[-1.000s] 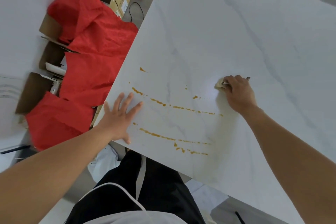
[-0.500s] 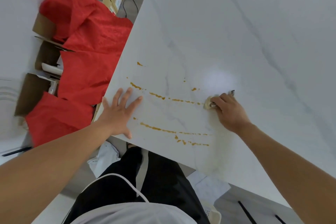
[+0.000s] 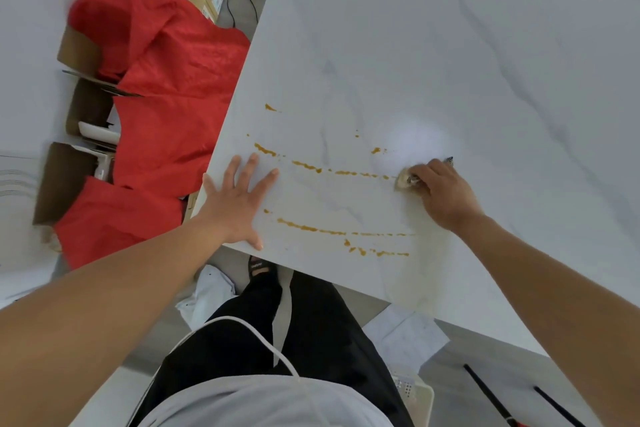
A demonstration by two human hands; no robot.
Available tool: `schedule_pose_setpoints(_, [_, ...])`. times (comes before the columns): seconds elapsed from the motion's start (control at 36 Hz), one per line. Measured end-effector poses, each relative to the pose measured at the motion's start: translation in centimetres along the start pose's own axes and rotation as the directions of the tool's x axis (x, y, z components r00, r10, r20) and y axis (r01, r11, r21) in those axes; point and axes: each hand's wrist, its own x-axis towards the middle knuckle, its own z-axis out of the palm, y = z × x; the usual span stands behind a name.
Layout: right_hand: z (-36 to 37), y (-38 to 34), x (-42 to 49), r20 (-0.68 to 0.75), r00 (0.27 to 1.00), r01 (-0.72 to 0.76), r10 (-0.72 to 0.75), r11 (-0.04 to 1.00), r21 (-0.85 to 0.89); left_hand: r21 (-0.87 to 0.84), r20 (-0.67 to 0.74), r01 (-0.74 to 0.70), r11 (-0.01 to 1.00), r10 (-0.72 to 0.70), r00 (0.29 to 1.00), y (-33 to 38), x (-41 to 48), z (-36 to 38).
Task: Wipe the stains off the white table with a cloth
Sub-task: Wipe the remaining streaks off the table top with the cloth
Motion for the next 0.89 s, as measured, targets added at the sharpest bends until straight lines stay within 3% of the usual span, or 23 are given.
schedule_pose_setpoints(0.08, [0.5,-0.5,-0.3,-0.112,0.976,-0.18,0.188,0.981,0.071,0.001,0.001,-0.002,1.0,0.002,1.0,-0.1,-0.1,0.2])
schedule_pose_setpoints(0.17, [2.1,-2.1,-3.7,-0.107,0.991,-0.07,0.075,0.996,0.048,-0.001,0.0,-0.004,1.0,0.004,1.0,0.0,0.0,0.3])
schedule_pose_setpoints(0.28, [2.5,-2.5,-5.7,0.011,0.996,0.093,-0.092,0.995,-0.028,-0.003,-0.011,-0.007,1.0,0.007,1.0,-0.2,0.0,0.5])
schedule_pose_setpoints(0.44, [2.3,-2.6,-4.3,-0.072,0.986,-0.152,0.153,0.988,0.018,0.005,-0.025,-0.021,1.0,0.022,0.999,-0.3,-0.1,0.8])
schedule_pose_setpoints(0.5, [3.0,-3.5,-5.9,-0.068,0.992,-0.105,0.105,0.994,0.003,0.01,-0.022,-0.018,1.0,0.018,1.0,-0.3,0.0,0.8])
schedule_pose_setpoints(0.64, [3.6,-3.9,-9.1,0.077,0.984,0.168,-0.16,0.98,-0.11,0.004,-0.015,-0.026,1.0,0.026,1.0,-0.4,0.2,0.8])
schedule_pose_setpoints(0.81, [3.2,-4.1,-7.2,-0.065,0.996,-0.06,0.054,0.995,-0.084,0.007,-0.022,-0.03,1.0,0.03,0.999,-0.4,0.0,0.9])
schedule_pose_setpoints(0.89, [4.6,-5.0,-9.9,-0.077,0.996,-0.04,0.035,0.997,-0.065,0.004,-0.025,-0.034,0.999,0.034,0.999,-0.3,0.0,0.9])
